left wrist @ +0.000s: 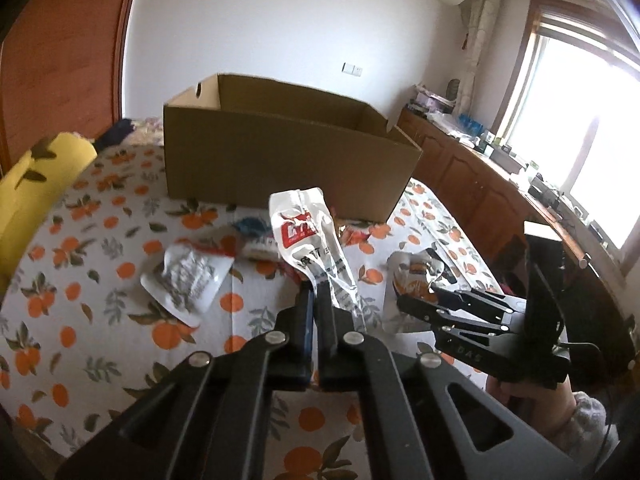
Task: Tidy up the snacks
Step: 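Grasp the white packet with the left tool while the right tool grips a silver pouch, then lift the white packet and silver pouch and carry both over the box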
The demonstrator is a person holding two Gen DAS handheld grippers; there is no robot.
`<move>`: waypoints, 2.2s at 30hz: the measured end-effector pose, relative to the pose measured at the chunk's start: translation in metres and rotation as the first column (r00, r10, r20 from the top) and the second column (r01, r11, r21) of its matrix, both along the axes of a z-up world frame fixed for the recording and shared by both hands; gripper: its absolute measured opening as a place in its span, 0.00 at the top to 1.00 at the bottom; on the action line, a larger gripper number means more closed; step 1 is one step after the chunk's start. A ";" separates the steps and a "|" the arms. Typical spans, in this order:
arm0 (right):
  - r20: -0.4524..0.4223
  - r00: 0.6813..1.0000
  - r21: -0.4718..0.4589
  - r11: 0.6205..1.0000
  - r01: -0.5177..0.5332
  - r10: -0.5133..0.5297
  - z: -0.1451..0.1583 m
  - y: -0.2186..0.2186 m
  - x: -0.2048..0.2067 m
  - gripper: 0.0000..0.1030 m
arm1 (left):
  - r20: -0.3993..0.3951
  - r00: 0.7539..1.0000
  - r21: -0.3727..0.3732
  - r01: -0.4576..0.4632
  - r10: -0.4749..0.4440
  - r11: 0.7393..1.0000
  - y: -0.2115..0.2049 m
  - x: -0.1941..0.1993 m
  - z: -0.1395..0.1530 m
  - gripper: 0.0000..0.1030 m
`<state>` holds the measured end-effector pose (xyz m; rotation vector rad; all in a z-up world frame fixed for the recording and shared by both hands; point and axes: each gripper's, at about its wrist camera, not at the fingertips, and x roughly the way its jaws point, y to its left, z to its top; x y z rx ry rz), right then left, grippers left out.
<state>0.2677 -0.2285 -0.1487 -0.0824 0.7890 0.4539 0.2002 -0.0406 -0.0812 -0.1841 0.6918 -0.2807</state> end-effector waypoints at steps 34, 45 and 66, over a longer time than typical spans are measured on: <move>0.050 0.999 0.023 1.000 -0.007 0.006 0.021 -0.002 -0.003 0.71 | 0.153 0.987 0.115 0.025 -0.043 0.993 0.013 -0.004 0.060 1.00; 0.157 0.985 0.014 0.997 -0.081 0.078 0.087 0.021 0.005 0.71 | 0.199 0.978 0.138 0.036 -0.063 0.990 0.021 0.031 0.095 1.00; 0.238 0.965 -0.005 0.994 -0.109 0.107 0.152 0.047 0.091 0.71 | 0.303 0.947 0.198 0.052 -0.112 0.979 0.025 0.144 0.157 1.00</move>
